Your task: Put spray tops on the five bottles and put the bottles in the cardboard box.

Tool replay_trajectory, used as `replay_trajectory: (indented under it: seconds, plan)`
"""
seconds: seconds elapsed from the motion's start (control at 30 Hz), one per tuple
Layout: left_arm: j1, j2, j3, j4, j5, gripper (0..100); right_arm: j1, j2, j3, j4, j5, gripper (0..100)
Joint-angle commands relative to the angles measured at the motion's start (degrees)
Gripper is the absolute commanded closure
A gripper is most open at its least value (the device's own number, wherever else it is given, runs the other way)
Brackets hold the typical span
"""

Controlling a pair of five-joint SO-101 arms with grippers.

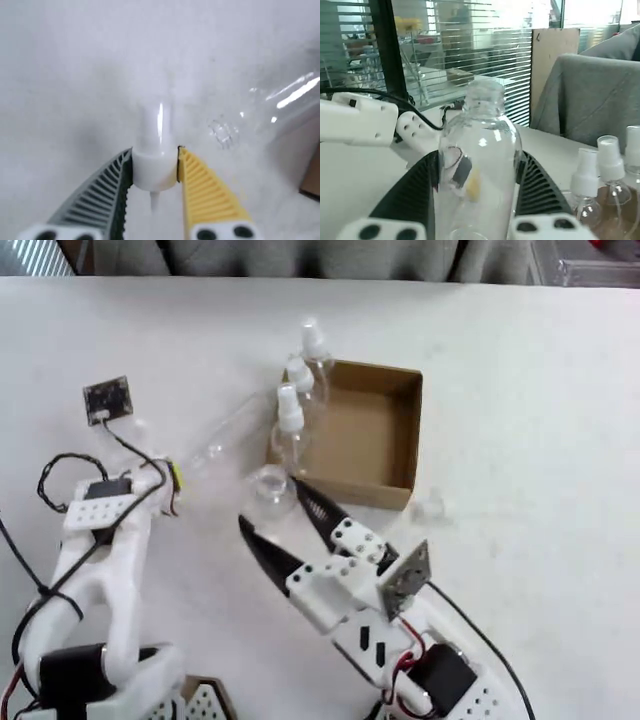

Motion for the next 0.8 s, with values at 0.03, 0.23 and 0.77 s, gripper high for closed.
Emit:
replay_trajectory:
  seconds: [0.03,0.23,0.77]
  plan:
    - [-2.68,-9.36,-5.27,-1.05,0.09,98,-1.63,-0.66,2.64,0.22,-0.26,98.4]
    - [-2.33,-26.15,-8.35,-1.49,0.09,98,-5.93,-0.66,6.68,0.22,-0.26,98.4]
    - [19.30,-62.02,-11.69,-5.98,0.18,98,-9.89,-0.66,8.09,0.48,-0.26,98.4]
